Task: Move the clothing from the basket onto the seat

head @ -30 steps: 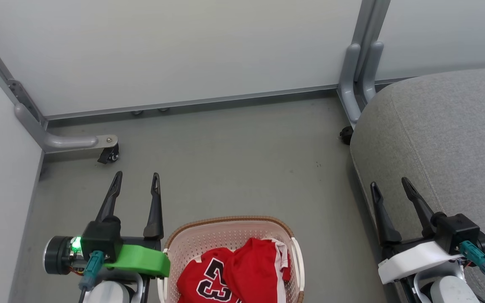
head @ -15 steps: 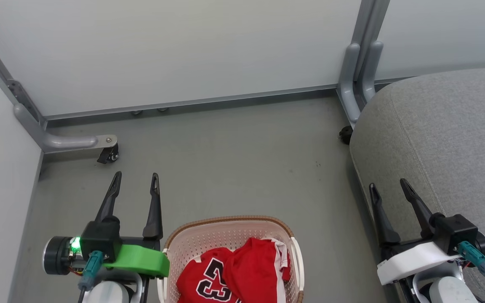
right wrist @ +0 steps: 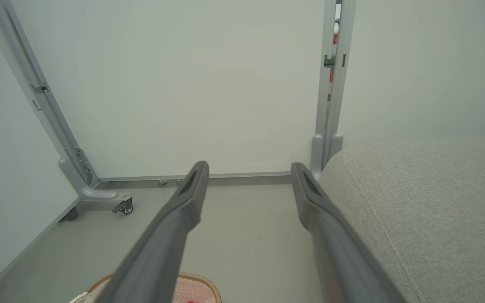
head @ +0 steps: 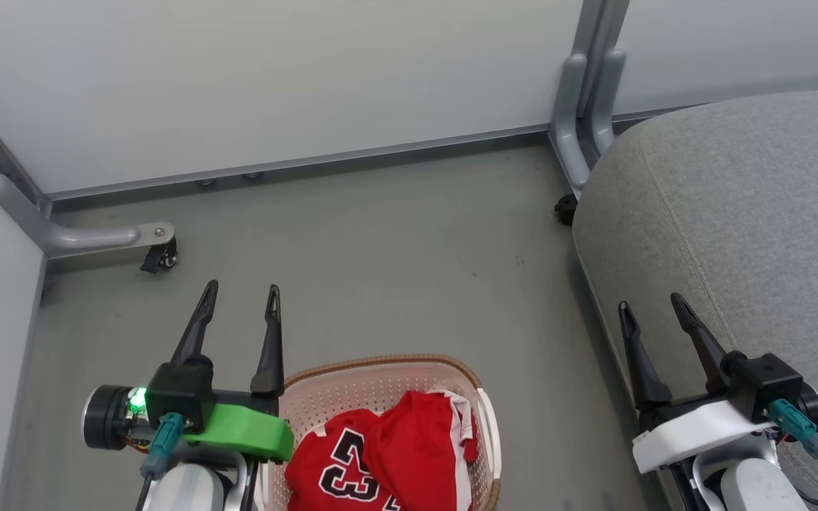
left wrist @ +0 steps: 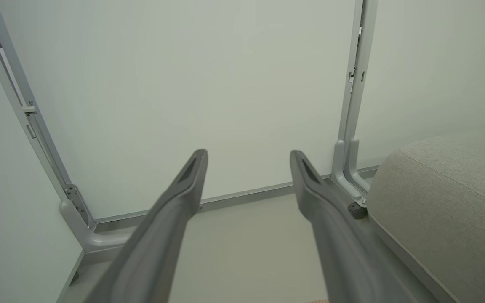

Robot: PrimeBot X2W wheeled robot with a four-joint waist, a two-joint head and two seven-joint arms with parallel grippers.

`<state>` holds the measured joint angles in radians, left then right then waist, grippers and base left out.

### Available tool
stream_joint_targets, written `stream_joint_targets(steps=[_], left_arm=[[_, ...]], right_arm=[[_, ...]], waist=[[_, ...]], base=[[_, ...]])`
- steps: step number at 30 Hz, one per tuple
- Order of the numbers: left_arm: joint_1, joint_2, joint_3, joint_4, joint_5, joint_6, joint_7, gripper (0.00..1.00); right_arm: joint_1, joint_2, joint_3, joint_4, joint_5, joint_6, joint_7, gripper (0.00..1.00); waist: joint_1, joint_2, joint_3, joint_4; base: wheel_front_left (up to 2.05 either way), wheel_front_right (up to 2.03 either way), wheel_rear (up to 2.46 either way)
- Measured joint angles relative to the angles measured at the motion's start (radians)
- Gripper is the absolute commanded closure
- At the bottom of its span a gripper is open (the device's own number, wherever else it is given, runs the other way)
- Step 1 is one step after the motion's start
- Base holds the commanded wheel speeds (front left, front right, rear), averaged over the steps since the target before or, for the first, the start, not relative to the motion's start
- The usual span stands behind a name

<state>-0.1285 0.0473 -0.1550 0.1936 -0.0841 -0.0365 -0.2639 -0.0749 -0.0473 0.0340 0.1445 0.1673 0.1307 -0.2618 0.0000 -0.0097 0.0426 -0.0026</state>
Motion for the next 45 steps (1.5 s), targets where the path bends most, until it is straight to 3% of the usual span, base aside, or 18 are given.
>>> stream_joint_targets(steps=[18, 32, 45], left_arm=[[-0.123, 0.009, -0.061, 0.110, 0.043, -0.051, 0.000, 0.00], [-0.250, 0.061, -0.132, 0.309, 0.075, -0.079, 0.000, 0.00], [-0.360, 0.109, -0.164, 0.527, 0.074, -0.088, 0.000, 0.00]], right_arm=[[-0.084, -0.001, 0.011, -0.048, 0.009, 0.000, 0.000, 0.00], [-0.148, -0.002, 0.011, -0.105, 0.038, 0.000, 0.000, 0.00], [-0.217, -0.002, 0.029, -0.158, 0.057, 0.000, 0.000, 0.00]], waist=[[0.0000, 0.0000, 0.141, -0.134], [0.0001, 0.0000, 0.310, -0.248], [0.0001, 0.0000, 0.476, -0.305]], base=[[0.00, 0.00, 0.00], [0.00, 0.00, 0.00], [0.00, 0.00, 0.00]])
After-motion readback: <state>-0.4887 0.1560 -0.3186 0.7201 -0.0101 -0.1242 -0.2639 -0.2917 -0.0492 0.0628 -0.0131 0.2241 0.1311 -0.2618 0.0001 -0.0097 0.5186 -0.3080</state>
